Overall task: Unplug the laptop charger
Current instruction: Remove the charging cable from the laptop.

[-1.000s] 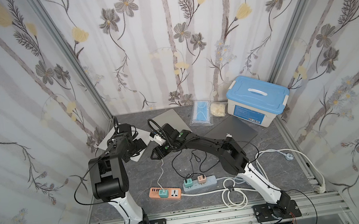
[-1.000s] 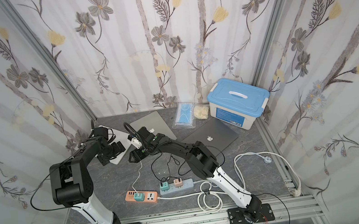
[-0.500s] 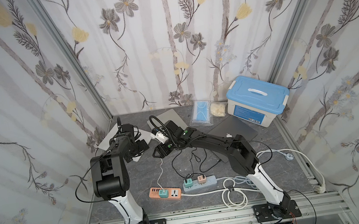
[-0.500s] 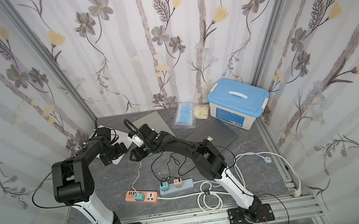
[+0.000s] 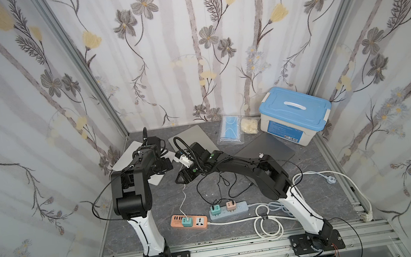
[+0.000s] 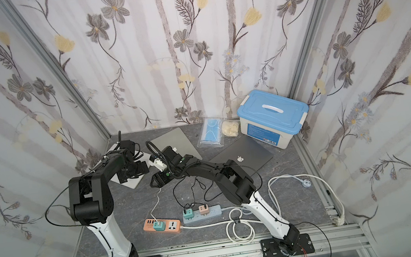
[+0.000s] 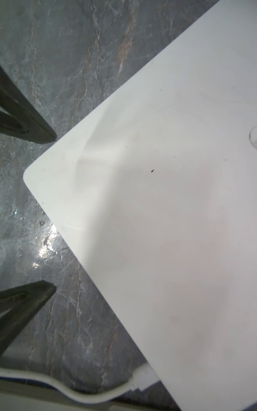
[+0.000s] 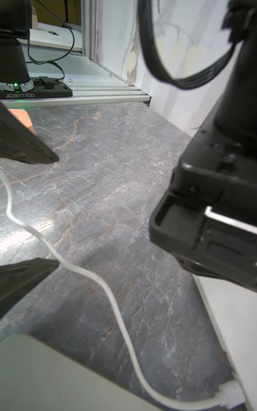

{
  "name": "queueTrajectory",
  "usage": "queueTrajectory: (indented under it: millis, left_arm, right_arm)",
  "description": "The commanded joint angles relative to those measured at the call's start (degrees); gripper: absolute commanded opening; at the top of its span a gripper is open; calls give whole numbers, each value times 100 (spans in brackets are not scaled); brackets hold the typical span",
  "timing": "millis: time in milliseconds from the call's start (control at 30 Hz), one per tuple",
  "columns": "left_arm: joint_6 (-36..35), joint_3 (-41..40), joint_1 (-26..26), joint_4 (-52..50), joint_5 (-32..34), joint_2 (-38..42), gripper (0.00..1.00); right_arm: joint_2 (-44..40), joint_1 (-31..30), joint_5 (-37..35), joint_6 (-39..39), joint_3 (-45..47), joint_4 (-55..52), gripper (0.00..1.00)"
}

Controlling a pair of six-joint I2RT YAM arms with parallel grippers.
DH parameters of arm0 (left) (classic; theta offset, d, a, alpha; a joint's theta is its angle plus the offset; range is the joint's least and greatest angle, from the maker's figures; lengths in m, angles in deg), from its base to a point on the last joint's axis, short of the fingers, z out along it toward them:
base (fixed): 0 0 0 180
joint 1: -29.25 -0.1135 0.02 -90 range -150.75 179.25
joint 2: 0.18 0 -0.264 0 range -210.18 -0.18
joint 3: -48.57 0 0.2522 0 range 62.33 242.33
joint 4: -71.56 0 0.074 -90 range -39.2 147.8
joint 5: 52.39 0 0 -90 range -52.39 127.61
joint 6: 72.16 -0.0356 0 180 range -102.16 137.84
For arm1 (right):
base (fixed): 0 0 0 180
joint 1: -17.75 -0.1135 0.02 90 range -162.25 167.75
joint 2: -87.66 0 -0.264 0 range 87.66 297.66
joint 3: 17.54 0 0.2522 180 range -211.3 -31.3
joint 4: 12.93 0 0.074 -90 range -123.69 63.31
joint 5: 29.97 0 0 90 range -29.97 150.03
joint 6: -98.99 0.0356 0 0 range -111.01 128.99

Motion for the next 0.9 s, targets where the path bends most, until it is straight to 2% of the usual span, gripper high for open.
queueTrajectory:
  millis: [0,67,133,500,633,867]
  left_arm:
    - [-72,39,8,-145,177,-116,100]
    - [-58,31,30,-119,132,-157,100]
    - [-44,30,67,-109,102,-146,100]
    - [-52,124,130,-150,253,-349,100]
    - [-53,179,131,-223,503,-398,100]
    - [-93,171,131,-265,745,-541,100]
  right_arm:
    - [199,16,81,147,-276,234,65]
    - [350,12,-137,148,-549,-29,54]
    - [436,25,-265,150,-672,-139,50]
    - [564,31,-485,85,-719,-429,48]
    - [624,34,-399,122,-719,-367,32]
    - [499,24,-327,91,-607,-362,12]
